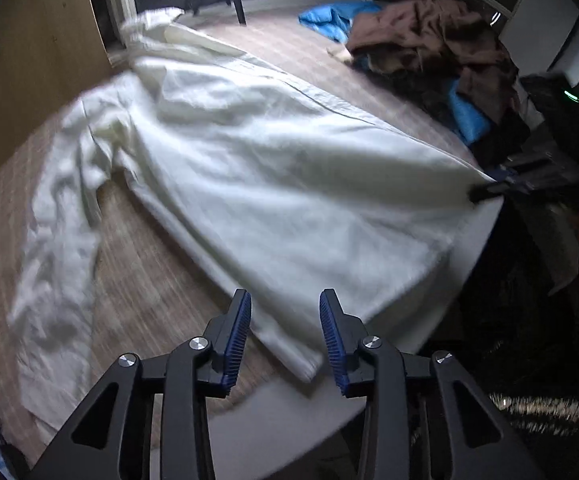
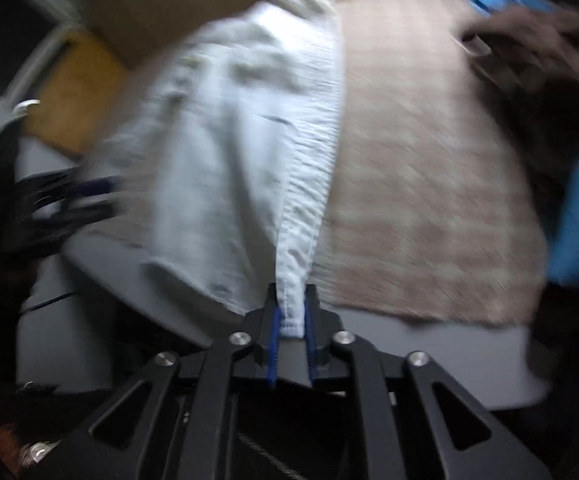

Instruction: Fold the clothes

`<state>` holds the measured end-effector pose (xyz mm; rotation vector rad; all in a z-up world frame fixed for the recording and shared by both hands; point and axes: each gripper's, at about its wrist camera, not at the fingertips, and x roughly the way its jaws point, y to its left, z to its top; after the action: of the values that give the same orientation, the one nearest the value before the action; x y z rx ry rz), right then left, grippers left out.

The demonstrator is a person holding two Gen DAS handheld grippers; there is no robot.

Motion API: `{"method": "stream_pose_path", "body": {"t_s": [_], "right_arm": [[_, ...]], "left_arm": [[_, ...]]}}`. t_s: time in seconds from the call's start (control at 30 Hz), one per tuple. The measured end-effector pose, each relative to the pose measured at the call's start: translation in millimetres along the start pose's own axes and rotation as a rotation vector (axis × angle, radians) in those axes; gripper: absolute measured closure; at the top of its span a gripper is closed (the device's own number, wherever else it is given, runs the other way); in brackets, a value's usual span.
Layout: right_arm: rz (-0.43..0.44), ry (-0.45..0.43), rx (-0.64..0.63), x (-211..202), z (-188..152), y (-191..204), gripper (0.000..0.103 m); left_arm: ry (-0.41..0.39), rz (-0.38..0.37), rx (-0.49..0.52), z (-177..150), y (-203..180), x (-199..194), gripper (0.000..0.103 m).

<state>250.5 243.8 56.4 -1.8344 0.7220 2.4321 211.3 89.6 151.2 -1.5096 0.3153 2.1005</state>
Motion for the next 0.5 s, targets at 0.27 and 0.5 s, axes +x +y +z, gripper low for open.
{"method": "stream_pose_path", "body": {"t_s": [0.27, 0.5], "right_arm": [[-0.024, -0.017, 0.009, 5.1, 2.5, -4.3, 0.075], [0.007, 0.016, 0.045, 22.8, 9.8, -12.8, 0.072]], "left_arm": [[0.056, 0.014, -0.022, -22.1, -7.6, 28.4, 0.066], [0.071, 0.041, -0.039, -11.8, -20.9, 62.0, 0.068]]}}
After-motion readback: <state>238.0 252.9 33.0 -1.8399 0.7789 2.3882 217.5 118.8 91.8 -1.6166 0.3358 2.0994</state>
